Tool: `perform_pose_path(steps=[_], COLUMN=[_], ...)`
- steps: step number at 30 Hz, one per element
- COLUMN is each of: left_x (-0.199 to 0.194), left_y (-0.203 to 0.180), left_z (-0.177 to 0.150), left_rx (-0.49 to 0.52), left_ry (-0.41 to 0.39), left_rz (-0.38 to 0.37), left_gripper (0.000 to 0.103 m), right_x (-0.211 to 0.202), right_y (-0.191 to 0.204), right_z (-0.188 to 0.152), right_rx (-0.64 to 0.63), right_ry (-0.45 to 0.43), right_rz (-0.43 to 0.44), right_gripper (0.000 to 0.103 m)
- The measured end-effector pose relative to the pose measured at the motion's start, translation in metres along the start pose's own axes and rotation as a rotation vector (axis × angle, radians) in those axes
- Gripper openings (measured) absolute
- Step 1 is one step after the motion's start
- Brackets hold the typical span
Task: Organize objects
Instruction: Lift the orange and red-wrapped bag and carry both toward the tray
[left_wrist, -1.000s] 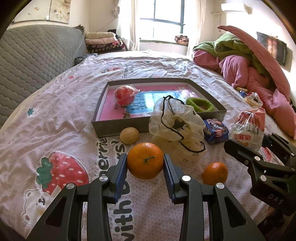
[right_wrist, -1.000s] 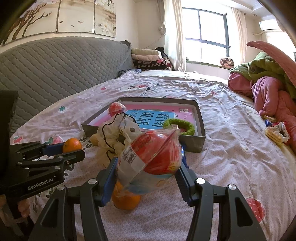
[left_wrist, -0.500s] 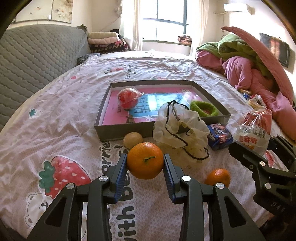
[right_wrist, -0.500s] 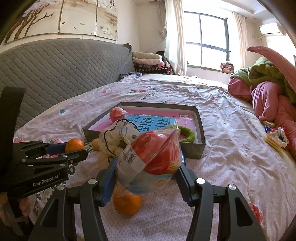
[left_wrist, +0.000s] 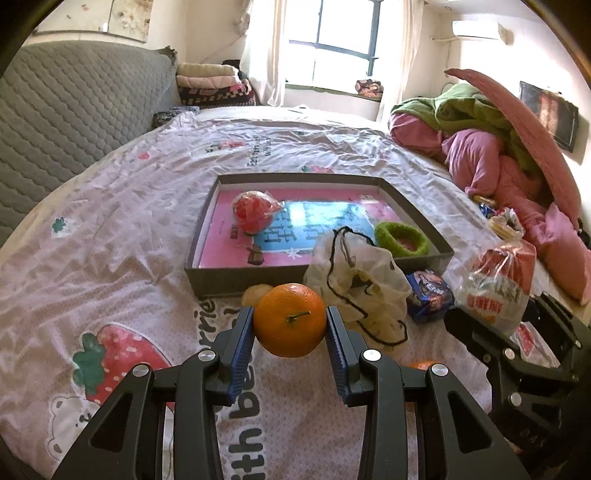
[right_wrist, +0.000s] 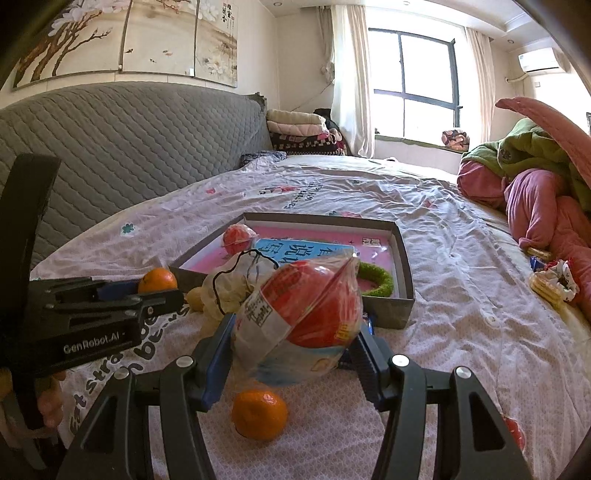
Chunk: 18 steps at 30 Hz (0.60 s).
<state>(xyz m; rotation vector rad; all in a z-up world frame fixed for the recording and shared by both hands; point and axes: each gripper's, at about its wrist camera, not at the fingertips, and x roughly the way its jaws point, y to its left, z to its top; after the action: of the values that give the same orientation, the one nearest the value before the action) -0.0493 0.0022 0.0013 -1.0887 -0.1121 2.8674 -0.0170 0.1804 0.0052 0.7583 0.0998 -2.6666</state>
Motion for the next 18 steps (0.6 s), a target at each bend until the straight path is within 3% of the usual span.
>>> perform_pose_path(steps=[18], left_x=[0.007], left_y=[0.003], left_z=[0.02], left_rx=[-0.002], left_ry=[-0.014], left_rz=[0.009], left_gripper=[0.039], right_x=[0.009], right_y=[-0.004], right_z=[0.019], right_rx=[-0.016], right_ry=[-0.023], right_rz=[-0.004], right_gripper=[0.059])
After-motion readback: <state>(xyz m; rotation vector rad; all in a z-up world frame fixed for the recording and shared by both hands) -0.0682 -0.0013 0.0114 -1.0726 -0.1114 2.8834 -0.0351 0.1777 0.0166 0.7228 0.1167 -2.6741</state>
